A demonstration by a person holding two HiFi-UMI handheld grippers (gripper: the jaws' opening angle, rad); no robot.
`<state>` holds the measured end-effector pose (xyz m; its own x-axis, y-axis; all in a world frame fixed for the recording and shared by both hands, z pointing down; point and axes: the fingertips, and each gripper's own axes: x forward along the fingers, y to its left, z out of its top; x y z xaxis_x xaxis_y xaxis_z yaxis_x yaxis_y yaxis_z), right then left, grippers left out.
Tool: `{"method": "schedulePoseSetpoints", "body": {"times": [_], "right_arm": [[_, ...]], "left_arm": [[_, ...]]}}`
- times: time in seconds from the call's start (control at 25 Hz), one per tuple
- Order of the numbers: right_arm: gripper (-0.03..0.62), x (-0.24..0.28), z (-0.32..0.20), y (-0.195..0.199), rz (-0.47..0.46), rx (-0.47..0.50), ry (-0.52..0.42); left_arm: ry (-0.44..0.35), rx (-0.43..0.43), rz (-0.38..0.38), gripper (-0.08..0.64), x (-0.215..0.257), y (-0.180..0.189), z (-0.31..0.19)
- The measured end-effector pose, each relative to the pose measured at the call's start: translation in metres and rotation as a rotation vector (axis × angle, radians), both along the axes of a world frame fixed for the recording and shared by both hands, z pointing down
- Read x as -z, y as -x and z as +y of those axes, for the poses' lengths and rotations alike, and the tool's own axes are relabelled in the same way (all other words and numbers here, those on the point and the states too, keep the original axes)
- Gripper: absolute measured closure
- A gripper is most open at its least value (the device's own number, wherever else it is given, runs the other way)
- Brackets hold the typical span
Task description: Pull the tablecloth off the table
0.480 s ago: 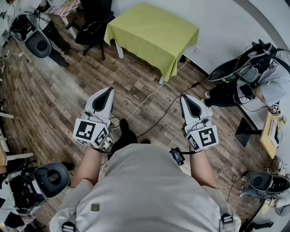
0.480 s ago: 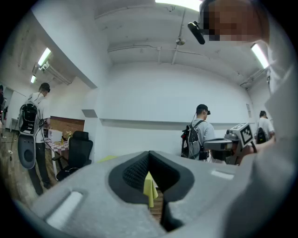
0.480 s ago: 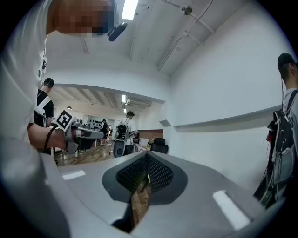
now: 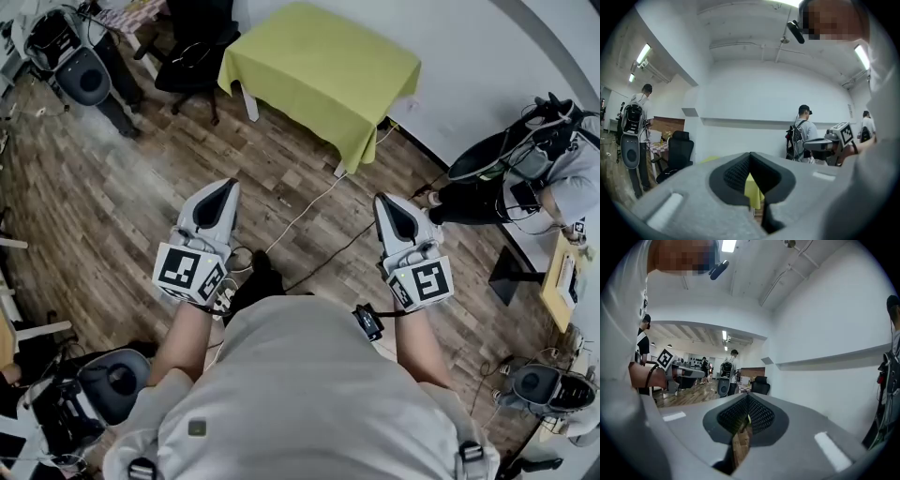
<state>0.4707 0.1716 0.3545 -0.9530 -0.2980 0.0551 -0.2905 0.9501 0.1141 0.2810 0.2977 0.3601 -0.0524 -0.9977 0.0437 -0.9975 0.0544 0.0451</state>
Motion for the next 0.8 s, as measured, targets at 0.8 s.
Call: {"method": "schedulePoseSetpoints", "body": {"times": [0.8], "right_arm": [[0.581,-0.004,-0.075,0.172,0.095,-0.095,0.017]], "left_arm": [[-0.014,-0.051,0.102,0.557,-0.007,0.176,-0.070]]}}
